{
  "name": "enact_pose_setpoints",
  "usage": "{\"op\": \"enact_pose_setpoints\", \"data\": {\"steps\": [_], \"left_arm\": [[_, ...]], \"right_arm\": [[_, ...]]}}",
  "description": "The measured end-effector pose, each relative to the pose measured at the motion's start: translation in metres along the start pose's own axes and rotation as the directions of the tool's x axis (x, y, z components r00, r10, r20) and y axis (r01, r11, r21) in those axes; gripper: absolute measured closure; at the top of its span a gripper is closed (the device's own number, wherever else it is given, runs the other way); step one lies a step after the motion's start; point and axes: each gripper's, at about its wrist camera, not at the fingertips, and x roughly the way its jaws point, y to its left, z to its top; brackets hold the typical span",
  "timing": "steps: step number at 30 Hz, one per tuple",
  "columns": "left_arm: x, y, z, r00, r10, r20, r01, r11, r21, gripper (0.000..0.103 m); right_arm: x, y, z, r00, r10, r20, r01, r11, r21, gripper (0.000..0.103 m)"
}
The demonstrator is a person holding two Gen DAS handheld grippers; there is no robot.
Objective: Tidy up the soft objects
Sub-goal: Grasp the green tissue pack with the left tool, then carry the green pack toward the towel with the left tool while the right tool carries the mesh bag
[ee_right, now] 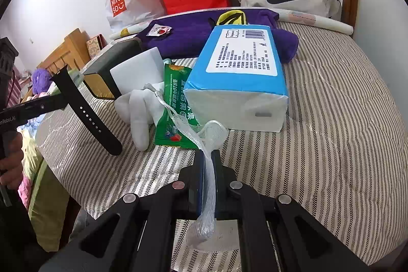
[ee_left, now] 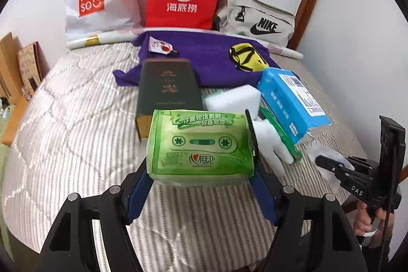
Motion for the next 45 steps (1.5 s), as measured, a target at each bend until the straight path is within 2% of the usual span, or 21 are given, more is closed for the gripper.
{"op": "enact_pose_setpoints", "data": {"steps": [8,15,23,27,33,40,45], "left_arm": [[-0.01,0.015,0.003,0.999,0.042,0.023,-0.041,0.998,-0.039,0.032],[-0.022,0.031,0.002,0.998,0.065,0.023,-0.064,0.996,-0.069,0.032],[-0.017,0.046,-0.008,0.999,0.034,-0.008,-0.035,0.992,-0.119,0.032],[-0.001,0.05,-0.014,0.999,0.007,-0.049,-0.014,0.99,-0.143,0.032],[0.016,0.048,-0.022,0.995,-0.027,-0.094,0.013,0.989,-0.147,0.032],[0.032,0.041,-0.015,0.99,-0.044,-0.134,0.027,0.991,-0.13,0.032],[0.017,0.041,-0.001,0.994,-0.052,-0.1,0.04,0.993,-0.113,0.032]], "right_arm": [[-0.012,0.004,0.003,1.0,-0.026,0.006,0.026,1.0,-0.016,0.097],[-0.021,-0.005,0.003,0.998,-0.057,-0.009,0.057,0.998,0.018,0.097],[-0.033,-0.008,0.004,0.997,-0.07,-0.017,0.07,0.997,0.028,0.097],[-0.033,-0.008,0.005,0.997,-0.072,-0.024,0.073,0.997,0.028,0.097],[-0.025,-0.01,0.003,0.996,-0.075,-0.053,0.077,0.996,0.035,0.097],[-0.037,-0.007,0.017,0.997,-0.071,-0.039,0.073,0.997,0.034,0.097],[-0.055,0.0,0.038,0.999,-0.043,0.009,0.043,0.999,0.013,0.097]]}}
